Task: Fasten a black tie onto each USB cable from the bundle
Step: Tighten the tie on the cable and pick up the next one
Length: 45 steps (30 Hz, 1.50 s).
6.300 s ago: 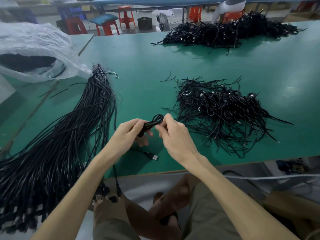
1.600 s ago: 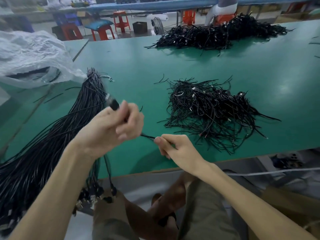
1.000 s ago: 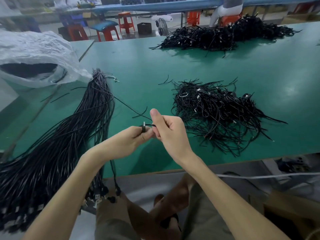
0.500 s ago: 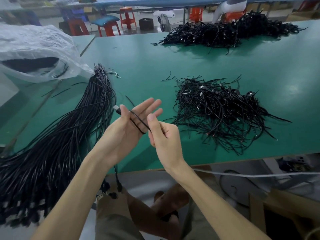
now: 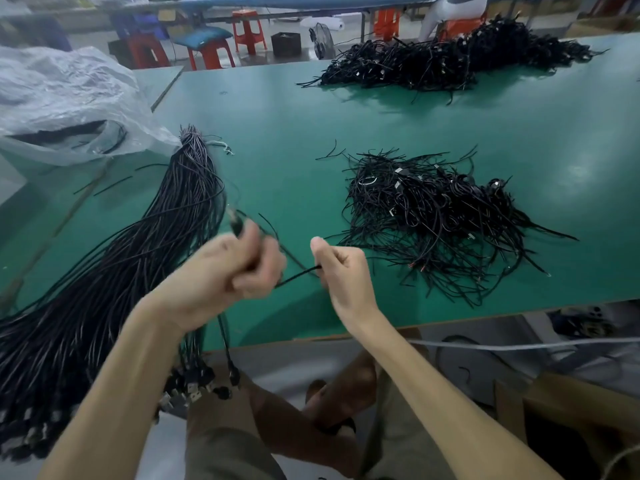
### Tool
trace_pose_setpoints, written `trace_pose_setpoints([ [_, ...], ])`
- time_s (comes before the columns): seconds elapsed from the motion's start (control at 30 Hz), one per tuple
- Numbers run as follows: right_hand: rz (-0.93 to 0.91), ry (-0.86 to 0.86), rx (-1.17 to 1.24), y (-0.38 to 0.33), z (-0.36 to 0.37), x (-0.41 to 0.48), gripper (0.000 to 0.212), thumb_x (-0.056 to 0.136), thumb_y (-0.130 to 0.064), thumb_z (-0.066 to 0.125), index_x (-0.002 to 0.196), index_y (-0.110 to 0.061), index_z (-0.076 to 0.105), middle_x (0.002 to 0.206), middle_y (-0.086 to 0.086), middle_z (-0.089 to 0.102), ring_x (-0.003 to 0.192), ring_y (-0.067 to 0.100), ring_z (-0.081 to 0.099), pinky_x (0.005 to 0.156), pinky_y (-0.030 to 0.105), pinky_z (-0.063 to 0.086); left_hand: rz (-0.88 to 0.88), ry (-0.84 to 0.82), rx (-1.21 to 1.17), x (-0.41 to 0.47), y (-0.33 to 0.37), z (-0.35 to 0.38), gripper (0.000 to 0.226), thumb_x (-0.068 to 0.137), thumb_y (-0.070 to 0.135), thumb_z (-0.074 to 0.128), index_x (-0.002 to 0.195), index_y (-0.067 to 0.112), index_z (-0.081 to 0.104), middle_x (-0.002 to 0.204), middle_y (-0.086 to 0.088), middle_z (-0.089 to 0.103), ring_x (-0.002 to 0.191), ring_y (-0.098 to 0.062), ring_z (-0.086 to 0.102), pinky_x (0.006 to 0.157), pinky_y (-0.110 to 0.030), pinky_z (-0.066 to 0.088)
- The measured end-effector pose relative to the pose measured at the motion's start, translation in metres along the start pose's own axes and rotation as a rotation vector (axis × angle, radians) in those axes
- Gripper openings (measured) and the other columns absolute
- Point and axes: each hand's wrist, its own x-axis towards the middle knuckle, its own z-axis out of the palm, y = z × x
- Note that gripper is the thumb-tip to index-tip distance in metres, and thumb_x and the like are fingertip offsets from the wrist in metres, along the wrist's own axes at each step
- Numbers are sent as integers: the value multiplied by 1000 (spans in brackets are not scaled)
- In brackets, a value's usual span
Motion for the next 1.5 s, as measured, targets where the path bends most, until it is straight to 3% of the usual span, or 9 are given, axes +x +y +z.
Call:
trace_pose_setpoints([
  [0.13,-54,-16,-59,-8,3,14,65,103,-28,54,47,-25,22,46,-8,19,49,15,17,53,35,21,-357,-146,689,-2,-7,10,56,102,63,38,87,23,74,63,8,58,53,-13,47,59,-21,43],
  [0.27,-107,-56,-68,-15,9,15,67,106,-28,51,44,-24,26,43,-11,24,46,11,22,52,27,26,-416,268,875,5,-24,-1,38,106,42,39,103,20,70,93,6,76,92,-17,70,100,-42,51],
  [0.4,-144,-104,-20,-19,15,6,68,107,-26,50,42,-25,31,42,-10,28,42,7,23,48,19,22,-201,445,719,4,-28,-11,56,104,39,34,152,13,46,150,4,53,141,-6,45,120,-25,32],
  [0.53,-128,-150,75,-21,20,0,63,108,-25,49,54,7,48,45,-3,31,46,12,25,52,23,27,-101,289,350,-2,-36,-6,54,110,39,24,154,14,43,154,9,51,144,-3,43,115,-14,32],
  [0.67,-131,-162,59,-19,18,-4,62,107,-16,49,47,-9,36,43,-4,32,43,11,25,49,24,24,69,267,50,4,-33,1,61,110,40,11,157,8,34,160,-3,44,149,-17,40,117,-23,34],
  [0.93,-75,-208,49,-5,18,-9,56,97,-15,52,42,-20,40,40,-8,39,41,7,31,49,20,27,213,383,-215,21,-27,23,65,105,48,23,142,3,53,141,-11,63,133,-24,59,106,-29,48],
  [1.13,-45,-130,-121,8,8,7,70,108,-22,47,41,-26,26,41,-10,24,39,9,21,46,22,21,285,268,-421,2,-5,20,53,107,48,26,92,20,69,70,11,54,55,-6,48,69,-21,48],
  [1.33,-140,-120,-182,-13,9,28,60,105,-33,51,53,-22,22,50,-2,20,50,15,18,51,31,18,-221,-179,567,-7,2,18,42,108,43,44,83,20,67,63,4,52,54,-13,43,57,-24,38],
  [1.5,-179,-123,-217,-21,14,25,61,103,-34,50,51,-17,24,46,1,23,46,13,23,50,33,24,-398,189,962,12,-12,16,29,109,26,47,89,22,68,87,2,74,81,-9,67,81,-22,48],
])
